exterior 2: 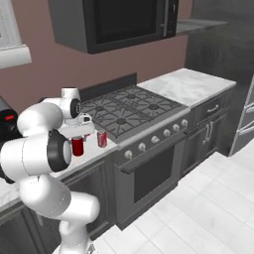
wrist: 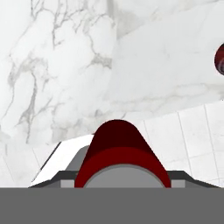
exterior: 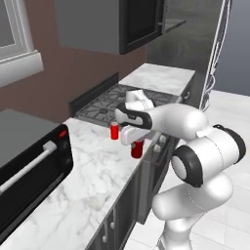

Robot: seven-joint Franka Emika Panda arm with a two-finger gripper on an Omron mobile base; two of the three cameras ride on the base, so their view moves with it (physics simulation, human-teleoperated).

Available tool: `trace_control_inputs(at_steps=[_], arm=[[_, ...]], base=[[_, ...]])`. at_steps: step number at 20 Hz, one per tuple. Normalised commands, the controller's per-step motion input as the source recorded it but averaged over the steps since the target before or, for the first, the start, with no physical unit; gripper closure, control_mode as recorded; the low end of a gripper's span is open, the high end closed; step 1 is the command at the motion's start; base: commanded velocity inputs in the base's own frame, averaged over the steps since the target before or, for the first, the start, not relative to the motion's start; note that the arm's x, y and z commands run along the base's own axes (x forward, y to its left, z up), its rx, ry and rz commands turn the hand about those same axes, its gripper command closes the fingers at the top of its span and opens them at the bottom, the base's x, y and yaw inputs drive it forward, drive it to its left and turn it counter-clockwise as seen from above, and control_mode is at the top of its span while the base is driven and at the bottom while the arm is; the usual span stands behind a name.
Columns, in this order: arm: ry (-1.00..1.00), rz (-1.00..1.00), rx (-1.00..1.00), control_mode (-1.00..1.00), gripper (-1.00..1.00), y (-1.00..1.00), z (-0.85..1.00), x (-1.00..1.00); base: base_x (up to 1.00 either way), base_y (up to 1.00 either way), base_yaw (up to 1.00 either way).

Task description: Four empty soda cans are scattered around the kitchen. Gather all the cans and cluster them next to the stove for recycling.

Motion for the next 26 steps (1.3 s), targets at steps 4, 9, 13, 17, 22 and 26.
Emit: trace_control_inputs(at_steps=[4, 9, 13, 17, 22, 26], arm=[[0.00, 0.00, 0.00, 1.00, 1.00, 0.00, 0.00, 0.00], [0.00, 0.00, 0.00, 1.00, 1.00, 0.00, 0.00, 0.00], [0.00, 0.00, 0.00, 1.00, 1.00, 0.00, 0.00, 0.00], [0.00, 0.00, 0.00, 1.00, 1.00, 0.00, 0.00, 0.00], [0.00, 0.00, 0.00, 1.00, 1.00, 0.00, 0.00, 0.00], [0.00, 0.00, 0.00, 1.00, 1.00, 0.00, 0.00, 0.00]], base=[[0.18, 0.07, 0.13], [0.14, 0.08, 0.13], [0.18, 0.05, 0.13], [0.20, 0.02, 0.13], [0.22, 0.00, 0.12], [0.26, 0.00, 0.11]])
